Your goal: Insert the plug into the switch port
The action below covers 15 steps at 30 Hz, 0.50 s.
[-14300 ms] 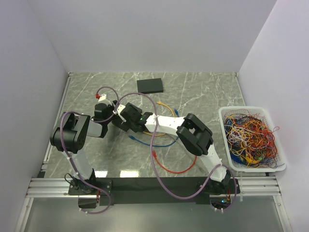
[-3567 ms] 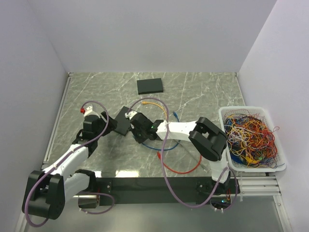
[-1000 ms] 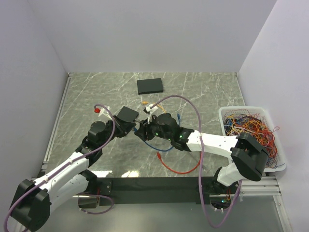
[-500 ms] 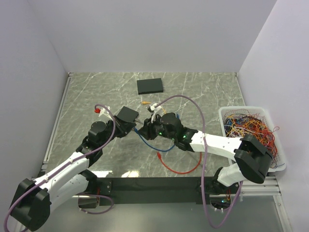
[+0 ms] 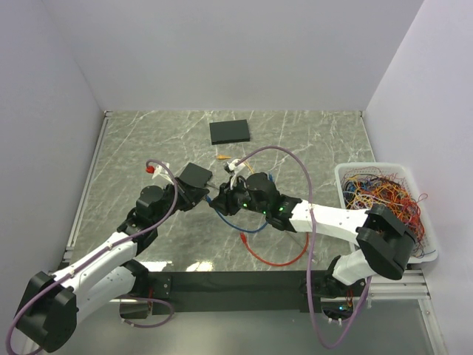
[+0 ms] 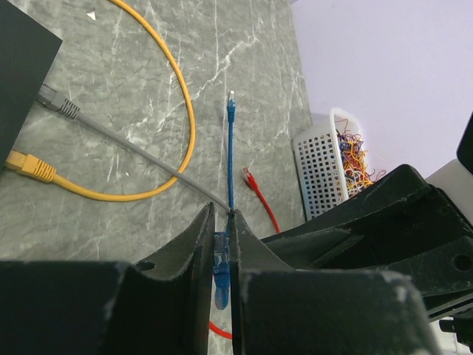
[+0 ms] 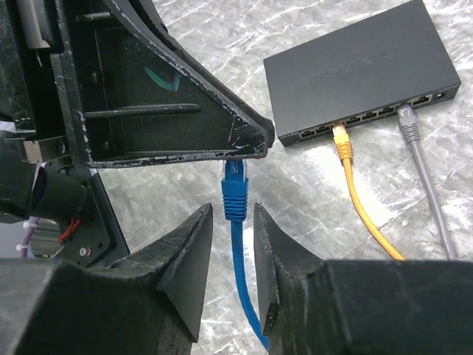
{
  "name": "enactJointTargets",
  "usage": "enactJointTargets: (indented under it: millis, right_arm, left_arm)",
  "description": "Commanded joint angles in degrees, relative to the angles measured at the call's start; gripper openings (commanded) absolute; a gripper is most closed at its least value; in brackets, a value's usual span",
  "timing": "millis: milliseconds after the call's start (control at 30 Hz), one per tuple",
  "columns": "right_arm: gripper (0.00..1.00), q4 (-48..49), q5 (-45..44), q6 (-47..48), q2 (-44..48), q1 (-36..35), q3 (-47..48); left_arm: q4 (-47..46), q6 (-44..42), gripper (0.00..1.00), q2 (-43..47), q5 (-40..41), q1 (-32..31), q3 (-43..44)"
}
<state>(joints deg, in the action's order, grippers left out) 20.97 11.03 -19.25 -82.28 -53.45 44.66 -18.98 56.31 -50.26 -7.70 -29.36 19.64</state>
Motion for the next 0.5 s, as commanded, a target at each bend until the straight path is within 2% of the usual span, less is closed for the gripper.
enactJointTargets:
  millis: [0,467]
  right_arm:
    - [0.36,2.4,0.4,-0.1,-0.5,0.3,1.8]
    - [0.3,1.8,0.4,-0.1,-1.6,0.3,2.6]
  left_arm:
    - [-2.5,0.0,0.01,0.0,0.1,-0.5,1.9]
    - [-2.6,0.0,0.01,-0.4,0.6,-1.2,2.1]
